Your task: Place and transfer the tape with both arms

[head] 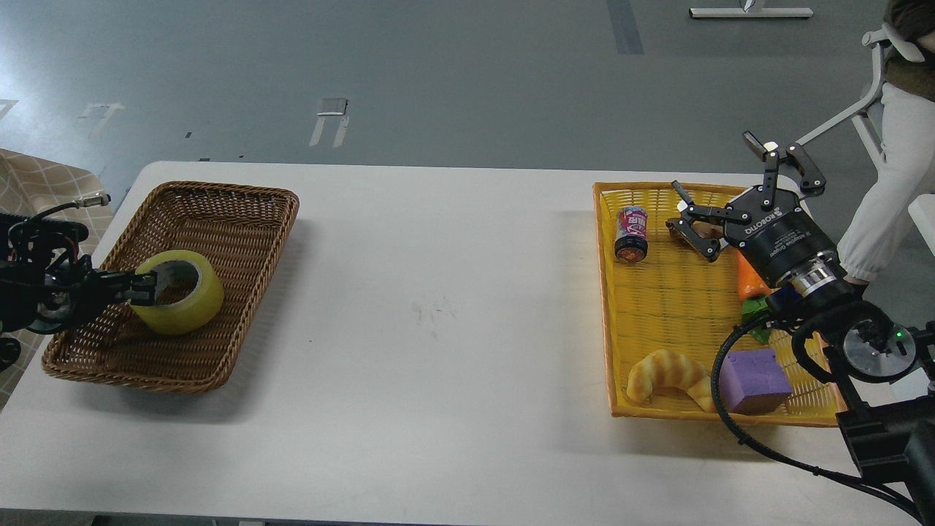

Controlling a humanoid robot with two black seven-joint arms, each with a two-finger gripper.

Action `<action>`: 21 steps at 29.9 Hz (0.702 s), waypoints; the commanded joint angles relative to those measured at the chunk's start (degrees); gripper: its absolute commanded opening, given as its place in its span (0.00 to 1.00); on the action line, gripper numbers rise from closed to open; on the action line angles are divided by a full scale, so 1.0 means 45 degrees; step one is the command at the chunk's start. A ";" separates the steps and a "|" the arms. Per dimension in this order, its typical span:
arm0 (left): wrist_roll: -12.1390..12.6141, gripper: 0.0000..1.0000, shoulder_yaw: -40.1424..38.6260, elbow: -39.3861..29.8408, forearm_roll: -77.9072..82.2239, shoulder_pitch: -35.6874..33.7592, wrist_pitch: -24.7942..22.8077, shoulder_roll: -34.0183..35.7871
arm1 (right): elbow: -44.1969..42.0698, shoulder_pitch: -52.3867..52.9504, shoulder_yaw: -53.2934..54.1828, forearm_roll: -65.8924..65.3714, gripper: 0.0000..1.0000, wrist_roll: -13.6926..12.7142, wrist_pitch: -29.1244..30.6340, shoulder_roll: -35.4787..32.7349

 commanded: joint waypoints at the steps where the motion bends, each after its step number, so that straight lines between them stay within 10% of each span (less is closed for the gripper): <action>1: 0.0045 0.54 -0.0014 -0.0017 -0.0036 0.0001 -0.0009 0.0008 | -0.0001 0.0000 -0.0003 0.0000 1.00 -0.0011 0.0000 0.0000; 5: -0.0053 0.83 -0.0034 -0.0309 -0.0114 0.0001 -0.0047 0.0125 | -0.0001 0.0020 0.0016 0.0000 1.00 -0.0011 0.0000 0.0000; 21: -0.0033 0.92 -0.0268 -0.3161 -0.4817 -0.2829 -0.0340 0.0653 | 0.0097 0.0332 -0.0004 -0.0019 1.00 -0.0089 0.0000 -0.0059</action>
